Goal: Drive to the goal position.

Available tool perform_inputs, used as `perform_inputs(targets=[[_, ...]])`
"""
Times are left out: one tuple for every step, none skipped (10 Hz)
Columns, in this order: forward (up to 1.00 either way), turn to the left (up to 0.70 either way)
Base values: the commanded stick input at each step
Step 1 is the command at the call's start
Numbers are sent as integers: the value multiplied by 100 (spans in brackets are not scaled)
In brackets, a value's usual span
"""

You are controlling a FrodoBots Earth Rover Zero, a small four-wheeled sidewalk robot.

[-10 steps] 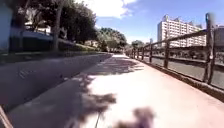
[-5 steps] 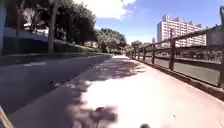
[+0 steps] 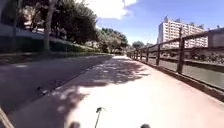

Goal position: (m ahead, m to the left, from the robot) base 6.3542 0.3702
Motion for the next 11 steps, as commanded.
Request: perform_inputs(targets=[[85,0],[85,0],[85,0],[85,0],[85,0],[85,0],[85,0],[85,-8],[85,-32],[85,-34],[85,-34]])
